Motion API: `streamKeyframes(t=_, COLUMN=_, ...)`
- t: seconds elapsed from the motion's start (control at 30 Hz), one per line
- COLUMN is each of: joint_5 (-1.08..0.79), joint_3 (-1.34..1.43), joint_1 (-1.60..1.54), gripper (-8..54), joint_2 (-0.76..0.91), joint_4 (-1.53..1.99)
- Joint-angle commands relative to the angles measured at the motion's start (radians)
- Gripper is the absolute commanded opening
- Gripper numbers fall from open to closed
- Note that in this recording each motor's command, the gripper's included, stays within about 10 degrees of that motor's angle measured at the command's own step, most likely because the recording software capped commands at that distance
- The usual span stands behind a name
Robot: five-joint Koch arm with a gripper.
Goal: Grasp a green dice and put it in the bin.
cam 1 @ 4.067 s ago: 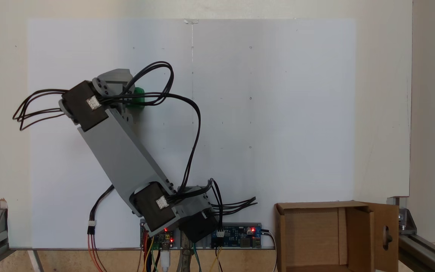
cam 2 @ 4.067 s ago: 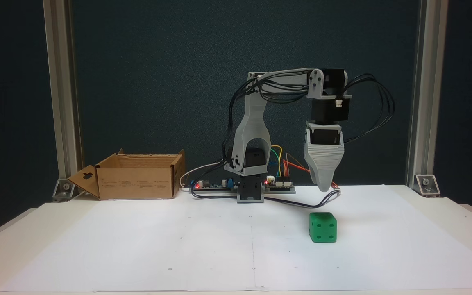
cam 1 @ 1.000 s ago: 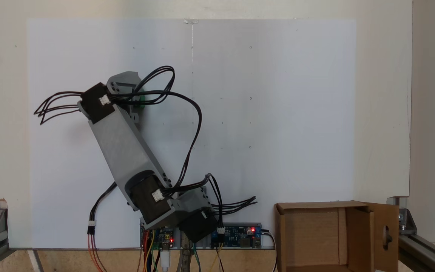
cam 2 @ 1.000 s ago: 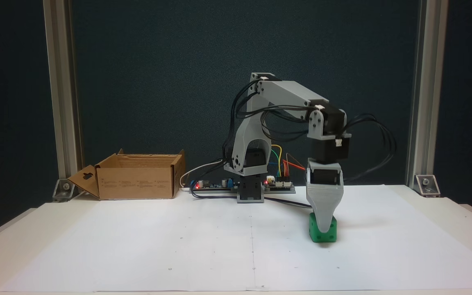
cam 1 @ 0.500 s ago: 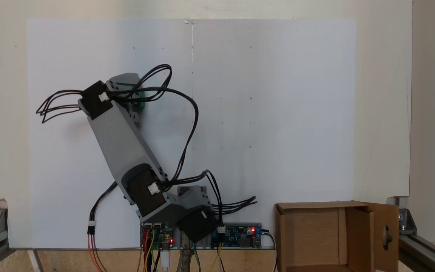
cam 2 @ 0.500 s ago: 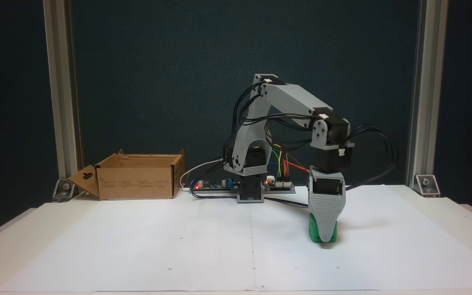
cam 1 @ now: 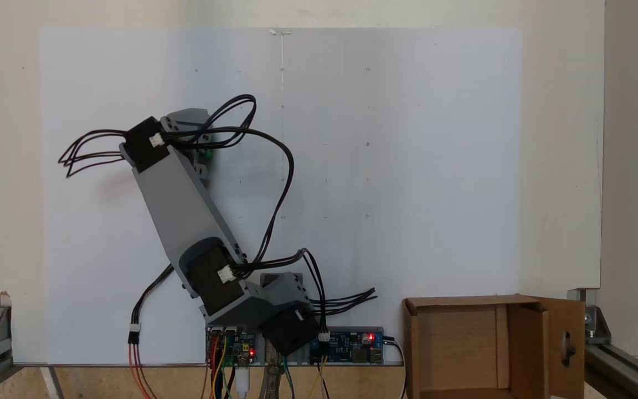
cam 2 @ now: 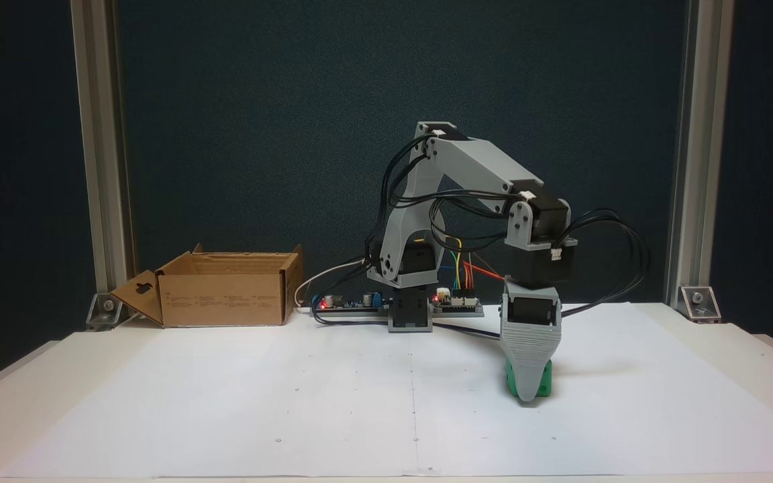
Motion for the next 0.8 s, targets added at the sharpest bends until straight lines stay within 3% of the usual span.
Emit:
streamKeyframes(t=0.0, joint_5=0.078, joint_3=-0.014, joint_1=-0.006, gripper=40.3, joint_2=0.005, joint_4=0.002)
streamKeyframes(t=0.67, joint_5=0.046, joint_3=0.0, joint_1=-0.006, gripper=40.3, joint_2=0.005, joint_4=0.006)
streamKeyframes(t=0.77, joint_5=0.044, joint_3=0.0, joint_1=-0.006, gripper=36.3, joint_2=0.006, joint_4=0.005)
